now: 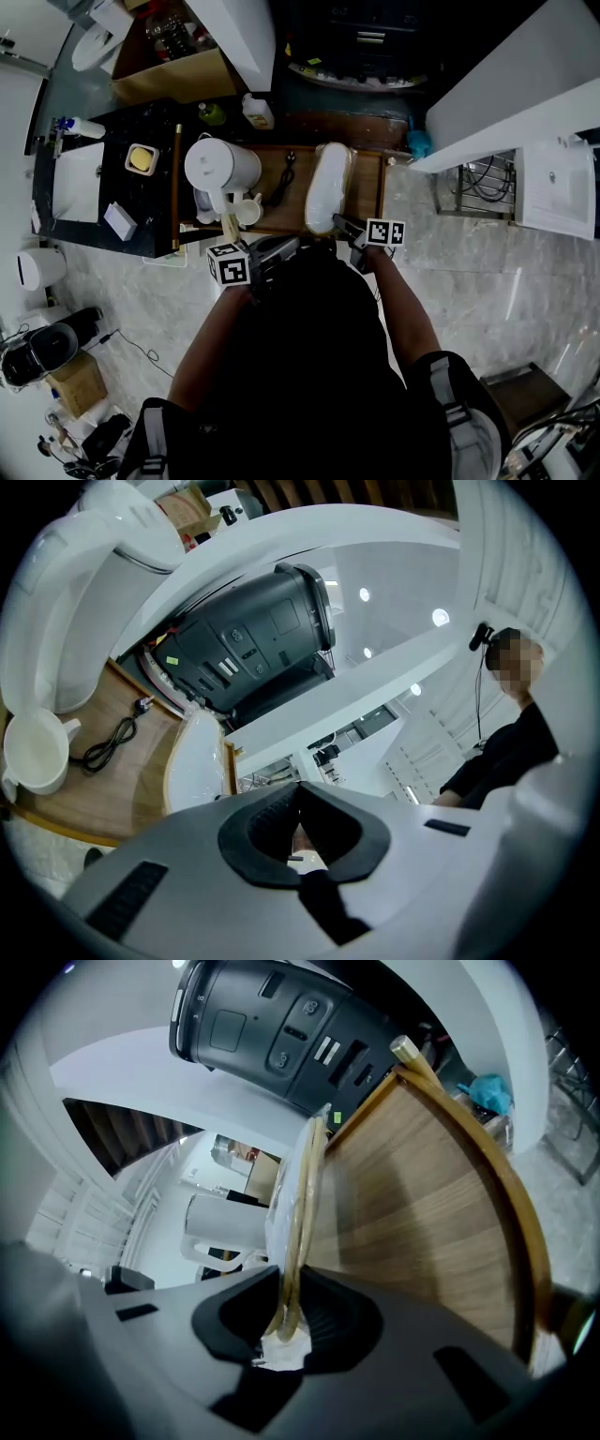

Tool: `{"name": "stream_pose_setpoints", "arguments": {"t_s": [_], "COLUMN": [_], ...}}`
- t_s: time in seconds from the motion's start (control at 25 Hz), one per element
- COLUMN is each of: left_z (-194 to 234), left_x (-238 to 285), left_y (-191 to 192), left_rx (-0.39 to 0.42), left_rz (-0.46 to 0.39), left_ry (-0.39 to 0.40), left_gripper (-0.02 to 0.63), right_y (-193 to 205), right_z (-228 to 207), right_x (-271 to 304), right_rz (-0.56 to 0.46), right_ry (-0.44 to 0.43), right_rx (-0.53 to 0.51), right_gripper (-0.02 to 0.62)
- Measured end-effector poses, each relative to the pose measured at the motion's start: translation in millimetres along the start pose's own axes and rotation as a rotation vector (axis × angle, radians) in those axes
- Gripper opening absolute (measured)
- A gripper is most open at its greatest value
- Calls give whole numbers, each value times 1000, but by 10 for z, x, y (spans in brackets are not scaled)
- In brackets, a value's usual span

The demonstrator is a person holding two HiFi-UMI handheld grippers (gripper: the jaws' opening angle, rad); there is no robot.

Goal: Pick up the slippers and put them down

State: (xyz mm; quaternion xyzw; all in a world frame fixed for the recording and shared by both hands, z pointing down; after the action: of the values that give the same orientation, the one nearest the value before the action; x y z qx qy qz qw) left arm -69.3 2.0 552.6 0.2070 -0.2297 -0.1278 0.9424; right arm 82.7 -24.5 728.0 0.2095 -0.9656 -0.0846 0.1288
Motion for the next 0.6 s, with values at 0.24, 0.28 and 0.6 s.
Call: {"name": "stream_pose_setpoints", "arguments": {"t_s": [0.24,0.28,0.6], "left_z": [-45,-50,-87], "left_x": [41,46,58], "left_y": [-9,-13,-110], "left_rx": [8,10,29], "left_rz": [-2,-3,-29], "left_ry": [17,19,32], "left_gripper": [11,11,11], "right_y": [-84,-96,-184], "right_z": [190,223,589], "right_x": [-51,-69,-221], "right_rz": [-11,-17,-61], "right_ry": [-54,-62,-129], "right_rx": [-22,-24,-53], "right_gripper": [77,77,77]}}
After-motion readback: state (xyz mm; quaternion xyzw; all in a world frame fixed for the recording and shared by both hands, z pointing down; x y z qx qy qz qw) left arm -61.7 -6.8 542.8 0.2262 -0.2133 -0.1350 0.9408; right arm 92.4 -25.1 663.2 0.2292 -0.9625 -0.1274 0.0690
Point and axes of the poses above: the fingertips, and each gripper's own axes: x forward along the fingers, z to its left, y out of its underside, the point moved 3 cm from there along -x, backward along the fingers, and after that the axes turned 13 degrees about -y, right-handed, at the moved point
